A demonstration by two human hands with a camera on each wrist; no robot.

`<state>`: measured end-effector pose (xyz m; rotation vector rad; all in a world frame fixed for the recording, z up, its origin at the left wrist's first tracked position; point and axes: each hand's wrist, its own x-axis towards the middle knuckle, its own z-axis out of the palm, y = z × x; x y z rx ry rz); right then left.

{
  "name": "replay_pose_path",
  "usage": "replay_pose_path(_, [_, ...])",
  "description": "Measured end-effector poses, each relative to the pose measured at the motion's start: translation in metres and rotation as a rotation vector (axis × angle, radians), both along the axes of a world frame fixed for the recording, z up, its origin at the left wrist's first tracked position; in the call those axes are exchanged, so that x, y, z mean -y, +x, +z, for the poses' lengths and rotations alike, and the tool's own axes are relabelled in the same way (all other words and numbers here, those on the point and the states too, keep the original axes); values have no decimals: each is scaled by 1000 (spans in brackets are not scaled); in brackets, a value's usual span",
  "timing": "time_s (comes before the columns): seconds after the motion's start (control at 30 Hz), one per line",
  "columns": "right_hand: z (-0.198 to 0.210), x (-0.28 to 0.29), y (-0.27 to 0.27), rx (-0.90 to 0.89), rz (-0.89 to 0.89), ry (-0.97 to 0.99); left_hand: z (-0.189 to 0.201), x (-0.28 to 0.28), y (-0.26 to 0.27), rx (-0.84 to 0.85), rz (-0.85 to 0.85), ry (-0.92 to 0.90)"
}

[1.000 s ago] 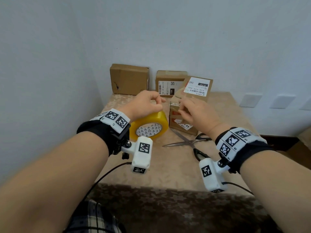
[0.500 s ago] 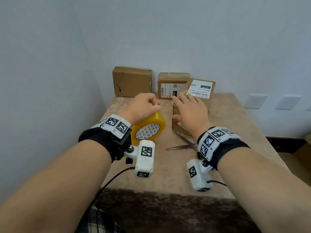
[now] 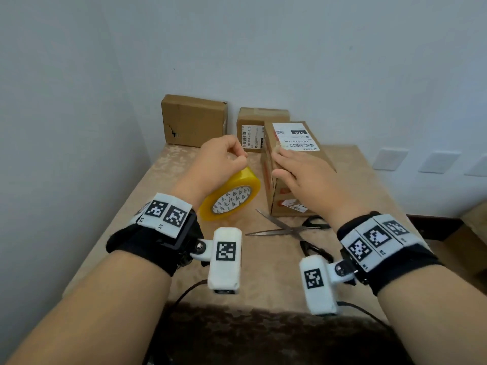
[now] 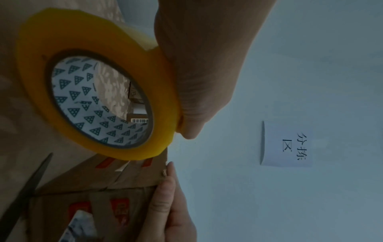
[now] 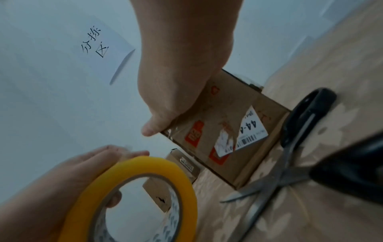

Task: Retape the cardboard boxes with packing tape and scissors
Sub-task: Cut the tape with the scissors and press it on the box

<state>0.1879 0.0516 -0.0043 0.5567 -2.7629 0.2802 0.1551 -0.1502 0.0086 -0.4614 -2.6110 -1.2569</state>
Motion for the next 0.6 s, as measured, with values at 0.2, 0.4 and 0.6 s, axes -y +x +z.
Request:
replay_pose_path(0.2, [-17, 1, -4, -49, -73, 165, -5, -8, -5, 2, 0, -28])
replay_pose_path(0.4, [-2, 6, 0, 60, -33, -139, -3, -11, -3, -19, -22, -31])
replay_pose_path(0.6, [12, 26, -12, 126, 22, -302, -2, -16, -3, -86, -73, -85])
